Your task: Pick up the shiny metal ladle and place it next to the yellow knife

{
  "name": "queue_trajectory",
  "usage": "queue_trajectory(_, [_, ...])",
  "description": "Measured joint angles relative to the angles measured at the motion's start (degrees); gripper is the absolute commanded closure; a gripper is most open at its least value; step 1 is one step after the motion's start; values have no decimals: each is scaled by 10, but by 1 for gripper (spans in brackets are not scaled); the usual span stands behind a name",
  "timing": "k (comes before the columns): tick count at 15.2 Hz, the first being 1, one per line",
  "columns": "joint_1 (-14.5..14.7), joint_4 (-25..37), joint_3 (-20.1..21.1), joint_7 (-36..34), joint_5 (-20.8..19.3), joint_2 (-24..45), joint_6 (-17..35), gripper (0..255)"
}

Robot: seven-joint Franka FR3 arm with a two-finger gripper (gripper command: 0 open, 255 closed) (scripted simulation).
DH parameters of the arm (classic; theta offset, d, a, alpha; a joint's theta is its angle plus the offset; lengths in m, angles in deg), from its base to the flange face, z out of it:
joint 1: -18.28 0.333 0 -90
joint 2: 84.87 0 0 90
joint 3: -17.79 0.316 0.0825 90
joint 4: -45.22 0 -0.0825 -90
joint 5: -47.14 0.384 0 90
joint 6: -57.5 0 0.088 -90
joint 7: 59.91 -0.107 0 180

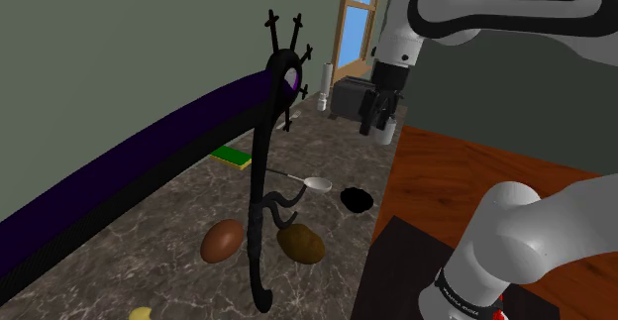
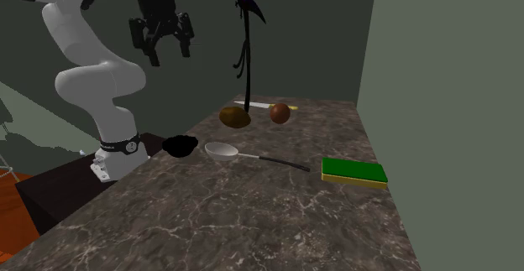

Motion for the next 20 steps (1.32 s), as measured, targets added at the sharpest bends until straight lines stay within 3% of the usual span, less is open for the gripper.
queue_trajectory(3, [4, 1, 0, 8, 0, 24, 22, 0])
queue_trajectory(11, [26, 10, -1, 65, 1, 168, 147, 0])
queue_trajectory(20, [47, 88, 3, 128, 8, 364, 255, 0])
